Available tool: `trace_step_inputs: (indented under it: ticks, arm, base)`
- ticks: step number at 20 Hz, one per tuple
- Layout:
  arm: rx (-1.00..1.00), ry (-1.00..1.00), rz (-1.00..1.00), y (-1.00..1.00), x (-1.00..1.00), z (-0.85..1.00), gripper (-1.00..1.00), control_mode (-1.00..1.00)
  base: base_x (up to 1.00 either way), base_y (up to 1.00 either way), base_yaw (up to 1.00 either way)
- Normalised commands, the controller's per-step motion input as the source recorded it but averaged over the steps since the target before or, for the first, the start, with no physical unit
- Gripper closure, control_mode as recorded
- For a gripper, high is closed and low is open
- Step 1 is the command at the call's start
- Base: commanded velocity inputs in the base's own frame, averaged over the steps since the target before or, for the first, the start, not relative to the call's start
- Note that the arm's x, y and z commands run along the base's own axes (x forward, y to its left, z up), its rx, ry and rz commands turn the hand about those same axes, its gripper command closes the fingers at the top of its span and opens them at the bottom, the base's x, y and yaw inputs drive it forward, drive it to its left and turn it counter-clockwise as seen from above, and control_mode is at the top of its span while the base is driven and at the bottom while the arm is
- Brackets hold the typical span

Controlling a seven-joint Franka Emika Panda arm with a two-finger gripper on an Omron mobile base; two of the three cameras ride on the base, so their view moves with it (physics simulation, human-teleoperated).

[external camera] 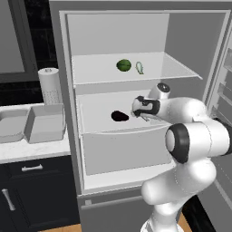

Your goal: Place one avocado and one fish in each tupperware on the nearby counter, to pack two identical lunches.

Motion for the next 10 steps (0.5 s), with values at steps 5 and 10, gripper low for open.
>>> trace_step_inputs:
  ticks: [5, 10]
  arm:
    - [0.00, 0.01, 0.02, 0.00, 0.60, -0.39, -1.00, -1.00]
    - [-0.02, 0.10, 0.00, 0.07, 0.20, -0.55, 1.00, -1.00]
  base:
    - [0.00, 0.00, 0.00]
    - [0.00, 0.00, 0.00]
